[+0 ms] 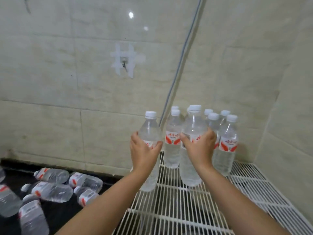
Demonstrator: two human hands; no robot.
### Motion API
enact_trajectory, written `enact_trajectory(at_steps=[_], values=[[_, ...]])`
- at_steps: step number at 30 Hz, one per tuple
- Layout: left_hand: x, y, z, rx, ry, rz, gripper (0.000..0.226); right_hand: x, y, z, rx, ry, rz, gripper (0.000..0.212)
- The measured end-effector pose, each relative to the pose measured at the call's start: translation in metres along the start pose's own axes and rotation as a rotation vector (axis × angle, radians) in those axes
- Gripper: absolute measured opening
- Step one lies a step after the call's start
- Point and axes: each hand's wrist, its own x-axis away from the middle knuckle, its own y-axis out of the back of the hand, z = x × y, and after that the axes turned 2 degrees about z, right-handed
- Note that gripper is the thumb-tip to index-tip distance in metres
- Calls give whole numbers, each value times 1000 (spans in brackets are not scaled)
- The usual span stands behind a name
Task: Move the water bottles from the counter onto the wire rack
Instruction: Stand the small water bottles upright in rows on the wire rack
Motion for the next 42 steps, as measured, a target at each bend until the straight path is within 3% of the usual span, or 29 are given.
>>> enact_trajectory(at_steps=[9, 13, 25, 31, 42], values=[[5, -68, -6, 103, 14, 13, 85, -12, -5, -37, -104, -58, -24, 81], [5, -78, -1, 45, 21, 17, 83, -10, -12, -49, -122, -97, -23, 86], [8, -42, 25, -113, -112, 443, 76, 4, -4, -49, 55, -9, 147, 76], [-4, -27, 28, -259, -249, 614, 96, -2, 17, -41, 144, -76, 361, 65], [-2, -37, 43, -222, -249, 514, 101, 3, -13, -31, 291, -184, 46, 73]])
